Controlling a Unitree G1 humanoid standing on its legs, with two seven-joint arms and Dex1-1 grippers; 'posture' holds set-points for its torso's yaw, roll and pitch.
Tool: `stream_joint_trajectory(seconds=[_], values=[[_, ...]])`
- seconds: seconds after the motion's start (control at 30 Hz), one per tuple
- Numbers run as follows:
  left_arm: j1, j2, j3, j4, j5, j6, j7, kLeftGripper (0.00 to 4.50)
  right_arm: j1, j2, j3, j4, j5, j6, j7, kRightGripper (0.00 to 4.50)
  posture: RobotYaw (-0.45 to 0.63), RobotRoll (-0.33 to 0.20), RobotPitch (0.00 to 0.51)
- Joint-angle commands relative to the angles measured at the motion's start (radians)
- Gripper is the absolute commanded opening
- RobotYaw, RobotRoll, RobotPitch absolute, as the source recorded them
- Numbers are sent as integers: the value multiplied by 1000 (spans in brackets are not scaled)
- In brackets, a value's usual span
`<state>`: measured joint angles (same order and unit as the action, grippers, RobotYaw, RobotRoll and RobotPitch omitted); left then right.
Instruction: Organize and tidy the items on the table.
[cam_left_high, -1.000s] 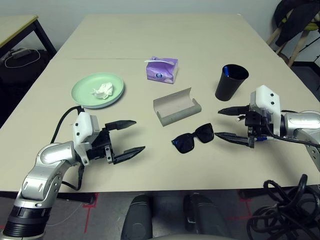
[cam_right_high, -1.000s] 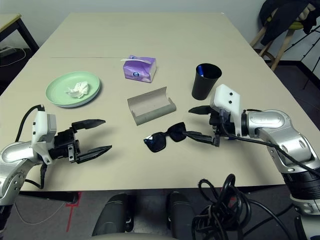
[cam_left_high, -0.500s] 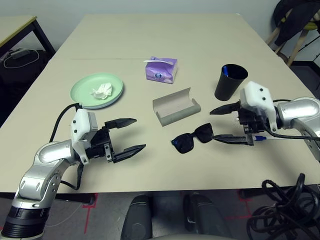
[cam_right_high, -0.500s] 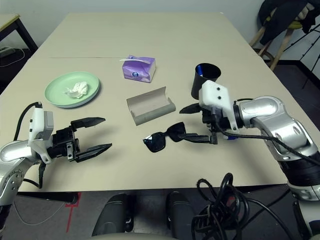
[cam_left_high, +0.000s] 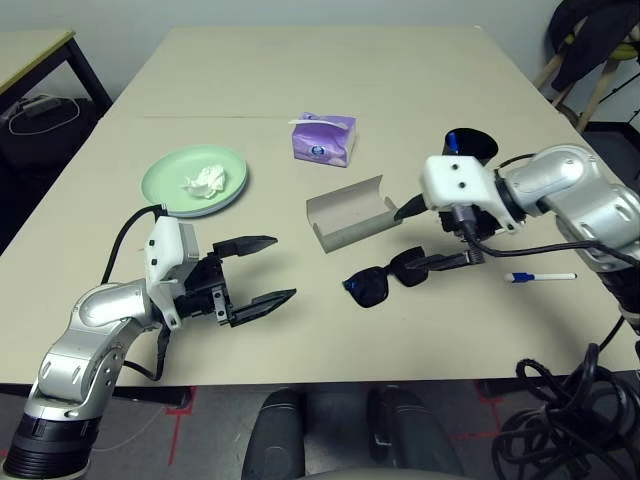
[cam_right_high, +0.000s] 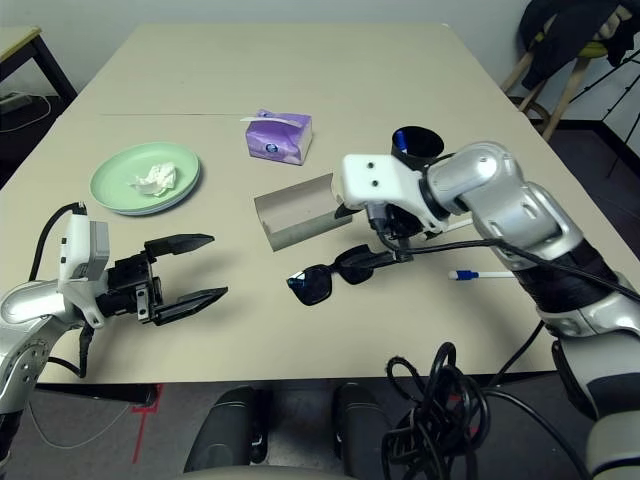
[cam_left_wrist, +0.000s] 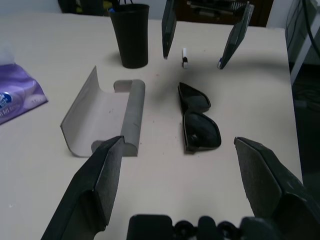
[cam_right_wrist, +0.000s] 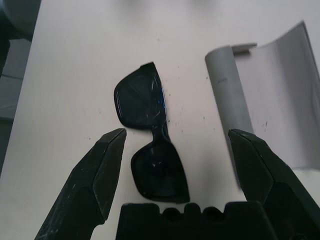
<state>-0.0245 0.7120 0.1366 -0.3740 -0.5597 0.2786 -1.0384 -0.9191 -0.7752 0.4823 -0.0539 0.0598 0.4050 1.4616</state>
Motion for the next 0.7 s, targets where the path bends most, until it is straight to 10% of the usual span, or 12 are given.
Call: stream_joint_trajectory(seconds=[0.03,0.7], values=[[15,-5,-11,-25,-7,9,9,4453,-34,7,60,34,-69,-67,45,4500,175,0,106],[12,-9,-7,-41,-10,11,41,4453,-87,109,146,174,-255,-234,140,4500,208,0,104]])
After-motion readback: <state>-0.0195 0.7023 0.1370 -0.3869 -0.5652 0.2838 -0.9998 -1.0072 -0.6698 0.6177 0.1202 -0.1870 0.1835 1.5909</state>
